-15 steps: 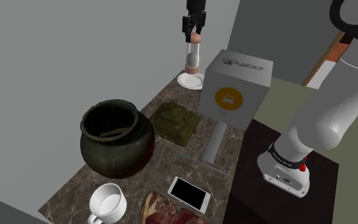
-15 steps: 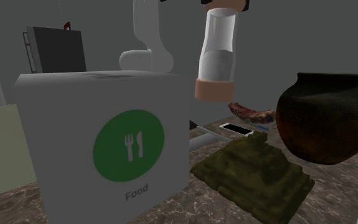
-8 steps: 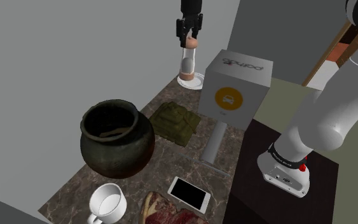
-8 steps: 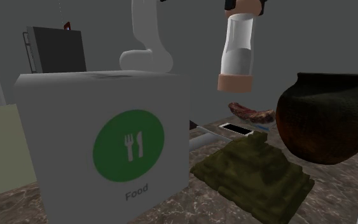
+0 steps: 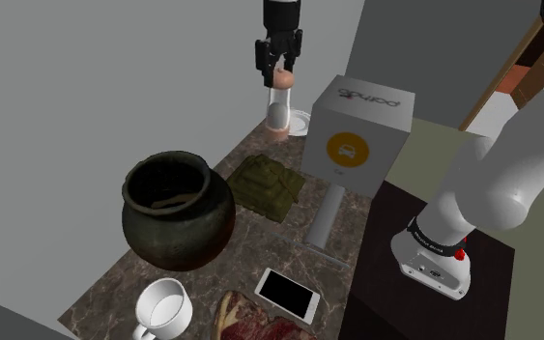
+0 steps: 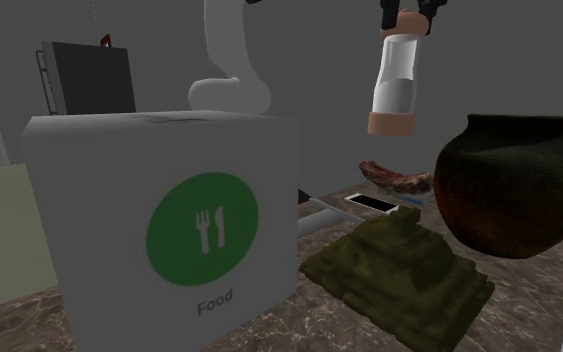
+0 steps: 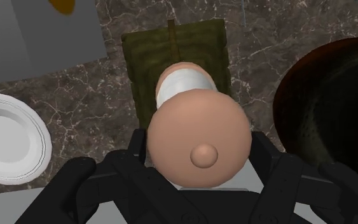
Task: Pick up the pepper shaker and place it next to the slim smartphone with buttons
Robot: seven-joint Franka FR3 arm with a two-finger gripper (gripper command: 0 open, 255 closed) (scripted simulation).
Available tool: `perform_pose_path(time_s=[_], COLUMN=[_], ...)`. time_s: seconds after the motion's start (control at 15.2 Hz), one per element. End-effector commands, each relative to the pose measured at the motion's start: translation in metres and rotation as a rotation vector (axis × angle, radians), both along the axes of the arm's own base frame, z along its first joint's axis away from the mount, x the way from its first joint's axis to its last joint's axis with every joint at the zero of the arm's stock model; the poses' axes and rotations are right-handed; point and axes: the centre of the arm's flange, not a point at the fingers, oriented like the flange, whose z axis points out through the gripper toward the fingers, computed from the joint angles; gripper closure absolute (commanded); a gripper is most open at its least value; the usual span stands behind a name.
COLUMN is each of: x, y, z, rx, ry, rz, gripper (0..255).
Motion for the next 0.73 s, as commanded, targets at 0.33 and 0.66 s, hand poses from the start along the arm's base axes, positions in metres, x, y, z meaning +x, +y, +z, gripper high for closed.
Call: perform_pose_path(time_s=[0.33, 0.66], x=[-0.043, -0.072], y=[0.085, 0.144], z=[-0.001, 0.000], rx=[0.000, 0.000], ry=[0.000, 0.000], rz=[-0.001, -0.001], gripper=[255, 255])
